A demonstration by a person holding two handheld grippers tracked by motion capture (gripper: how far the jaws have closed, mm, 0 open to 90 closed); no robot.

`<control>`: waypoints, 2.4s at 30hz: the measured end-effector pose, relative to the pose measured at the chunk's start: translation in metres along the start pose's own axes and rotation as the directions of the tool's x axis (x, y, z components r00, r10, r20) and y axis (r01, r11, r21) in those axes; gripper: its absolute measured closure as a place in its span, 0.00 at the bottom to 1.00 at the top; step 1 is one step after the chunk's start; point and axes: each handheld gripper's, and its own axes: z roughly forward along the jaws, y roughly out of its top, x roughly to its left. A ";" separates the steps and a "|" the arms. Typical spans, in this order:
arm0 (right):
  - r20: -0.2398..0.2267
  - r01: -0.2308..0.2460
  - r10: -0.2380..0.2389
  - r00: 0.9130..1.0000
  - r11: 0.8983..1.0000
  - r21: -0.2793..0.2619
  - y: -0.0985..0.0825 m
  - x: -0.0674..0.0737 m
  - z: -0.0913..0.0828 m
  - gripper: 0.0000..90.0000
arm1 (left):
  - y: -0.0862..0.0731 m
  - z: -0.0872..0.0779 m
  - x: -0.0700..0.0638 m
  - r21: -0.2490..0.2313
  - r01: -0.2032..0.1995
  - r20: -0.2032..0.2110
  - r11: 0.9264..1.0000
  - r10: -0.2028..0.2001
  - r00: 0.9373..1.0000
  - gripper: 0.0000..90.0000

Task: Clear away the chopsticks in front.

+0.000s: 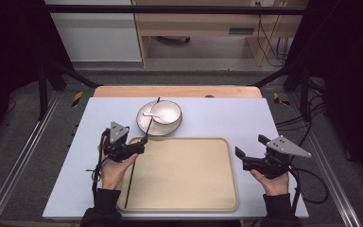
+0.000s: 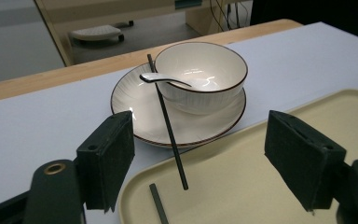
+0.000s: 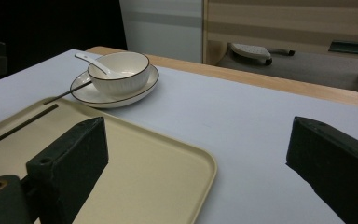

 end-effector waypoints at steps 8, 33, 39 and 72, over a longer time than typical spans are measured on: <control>0.003 0.002 -0.002 1.000 1.000 0.002 0.000 0.000 0.001 0.06 | 0.005 0.024 0.010 0.051 -0.046 0.030 0.998 0.045 0.999 0.24; 0.003 0.002 -0.002 1.000 1.000 0.008 -0.001 0.000 0.002 0.06 | 0.005 0.094 0.030 0.225 -0.098 0.016 0.969 0.097 0.995 0.47; 0.002 0.001 -0.001 1.000 1.000 0.011 -0.001 0.000 0.003 0.07 | 0.003 0.107 0.030 0.255 -0.110 0.018 0.961 0.109 0.994 0.54; 0.006 0.005 -0.005 1.000 1.000 0.012 -0.002 -0.002 0.002 0.07 | -0.003 0.126 0.036 0.265 0.020 -0.056 0.964 -0.005 0.998 0.94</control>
